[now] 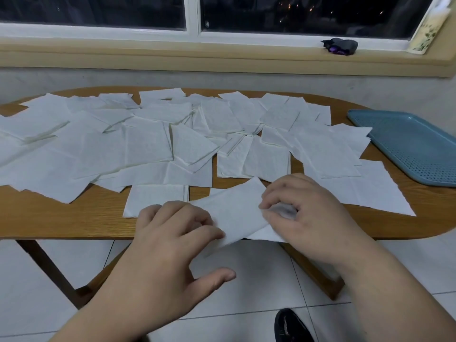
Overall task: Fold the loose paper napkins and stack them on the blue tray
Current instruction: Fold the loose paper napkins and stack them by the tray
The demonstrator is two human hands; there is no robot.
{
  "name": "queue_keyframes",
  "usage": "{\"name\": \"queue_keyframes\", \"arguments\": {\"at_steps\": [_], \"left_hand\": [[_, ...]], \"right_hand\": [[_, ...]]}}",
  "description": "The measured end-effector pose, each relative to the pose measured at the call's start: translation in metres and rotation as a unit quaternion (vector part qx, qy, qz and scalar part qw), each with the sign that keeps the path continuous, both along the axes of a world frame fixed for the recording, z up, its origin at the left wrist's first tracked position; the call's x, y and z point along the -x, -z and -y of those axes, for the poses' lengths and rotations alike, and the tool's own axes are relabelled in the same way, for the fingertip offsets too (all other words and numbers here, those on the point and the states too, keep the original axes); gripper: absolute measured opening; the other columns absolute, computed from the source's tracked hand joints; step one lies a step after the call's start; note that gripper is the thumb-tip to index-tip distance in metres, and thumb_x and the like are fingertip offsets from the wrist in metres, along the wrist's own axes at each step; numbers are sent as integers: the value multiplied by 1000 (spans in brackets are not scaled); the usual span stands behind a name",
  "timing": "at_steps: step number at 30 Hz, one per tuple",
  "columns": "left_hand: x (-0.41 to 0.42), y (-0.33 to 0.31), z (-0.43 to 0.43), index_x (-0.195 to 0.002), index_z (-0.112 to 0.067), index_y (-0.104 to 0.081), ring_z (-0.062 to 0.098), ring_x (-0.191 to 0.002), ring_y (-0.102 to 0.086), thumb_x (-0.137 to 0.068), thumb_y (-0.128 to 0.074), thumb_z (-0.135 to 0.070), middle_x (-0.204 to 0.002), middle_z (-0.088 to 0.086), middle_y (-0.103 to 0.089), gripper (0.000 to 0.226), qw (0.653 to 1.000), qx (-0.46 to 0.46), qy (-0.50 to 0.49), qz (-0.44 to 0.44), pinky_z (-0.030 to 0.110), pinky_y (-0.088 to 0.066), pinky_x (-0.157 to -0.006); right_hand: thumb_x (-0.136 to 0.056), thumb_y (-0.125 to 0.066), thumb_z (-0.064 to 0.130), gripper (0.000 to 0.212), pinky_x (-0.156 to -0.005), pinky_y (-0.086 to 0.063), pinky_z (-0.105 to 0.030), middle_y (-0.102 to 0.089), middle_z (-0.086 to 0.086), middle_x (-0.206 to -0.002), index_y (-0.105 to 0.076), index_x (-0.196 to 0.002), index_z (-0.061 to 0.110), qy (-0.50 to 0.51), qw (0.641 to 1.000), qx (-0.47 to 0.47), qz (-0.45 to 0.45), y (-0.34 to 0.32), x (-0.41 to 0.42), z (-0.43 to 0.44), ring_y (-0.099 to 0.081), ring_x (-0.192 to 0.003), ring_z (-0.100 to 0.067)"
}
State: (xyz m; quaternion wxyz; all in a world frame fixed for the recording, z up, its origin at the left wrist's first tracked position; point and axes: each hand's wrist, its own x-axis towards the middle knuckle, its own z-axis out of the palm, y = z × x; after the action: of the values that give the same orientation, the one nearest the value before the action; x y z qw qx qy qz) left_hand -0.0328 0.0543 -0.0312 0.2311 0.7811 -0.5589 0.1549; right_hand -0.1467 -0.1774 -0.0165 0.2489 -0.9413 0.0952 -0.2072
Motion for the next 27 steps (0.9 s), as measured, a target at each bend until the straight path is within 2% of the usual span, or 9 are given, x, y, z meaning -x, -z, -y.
{"name": "queue_keyframes", "arguments": {"at_steps": [3,8,11,13,16,19,21,24,27], "left_hand": [[-3,0,-1,-99,-33,-69,15,-101,-58,-77,-65,-57,-103,-15,-59,33,1000,-18,-1,22,39,-35,-85],[-4,-2,-2,-96,-30,-71,17,-95,-61,-76,-72,-32,-99,-13,-62,20,999,2,7,45,37,-35,-81],[-7,-3,-3,-94,-29,-72,17,-93,-62,-78,-67,-29,-98,-13,-64,17,999,8,-3,50,37,-36,-80],[-8,-3,-3,-93,-29,-73,16,-92,-62,-80,-61,-29,-96,-14,-64,17,999,12,-15,42,39,-38,-79],[-10,-4,-1,-91,-28,-73,14,-90,-61,-82,-57,-30,-93,-15,-65,19,999,29,-35,17,39,-40,-76],[-8,-11,1,-87,-30,-71,4,-87,-57,-84,-56,-32,-87,-20,-64,16,995,81,-50,-43,33,-40,-76],[-2,-22,3,-83,-35,-68,1,-85,-57,-83,-54,-37,-80,-20,-64,14,981,130,-72,-121,22,-41,-74],[10,-36,6,-82,-38,-67,5,-77,-62,-77,-56,-42,-80,-20,-69,13,927,231,-88,-281,9,-41,-62],[15,-48,9,-79,-32,-70,2,-69,-63,-71,-59,-45,-77,-10,-71,19,881,291,-49,-371,9,-44,-60]], "right_hand": [[-84,-66,29,9,-87,-35,-9,-60,26,-102,-72,-86,36,-18,1000,4,-26,0,6,-2,-51,-109,-1],[-81,-59,39,14,-90,-42,-21,-60,26,-101,-71,-88,37,-22,999,10,-34,0,8,0,-52,-108,-1],[-80,-54,48,22,-92,-44,-25,-60,27,-102,-71,-91,38,-31,999,11,-28,0,8,0,-53,-109,-3],[-79,-53,50,27,-94,-43,-24,-60,27,-103,-71,-94,37,-36,999,9,-24,0,9,0,-53,-111,-3],[-78,-56,53,35,-96,-35,-13,-56,28,-110,-69,-106,37,-40,999,7,-22,-2,10,0,-48,-117,-1],[-76,-58,55,44,-98,-32,-10,-52,29,-117,-65,-116,39,-39,999,7,-21,-2,10,-1,-44,-124,-1],[-77,-63,50,43,-99,-32,-10,-51,29,-119,-64,-118,39,-30,1000,1,1,-2,7,-4,-43,-126,-1],[-80,-66,37,22,-93,-38,-10,-60,22,-111,-71,-101,30,-12,991,-40,130,-8,1,-16,-54,-115,-4],[-81,-63,34,14,-81,-48,-14,-69,12,-98,-73,-86,26,-1,955,-173,241,-21,4,-28,-65,-100,-11]]}}
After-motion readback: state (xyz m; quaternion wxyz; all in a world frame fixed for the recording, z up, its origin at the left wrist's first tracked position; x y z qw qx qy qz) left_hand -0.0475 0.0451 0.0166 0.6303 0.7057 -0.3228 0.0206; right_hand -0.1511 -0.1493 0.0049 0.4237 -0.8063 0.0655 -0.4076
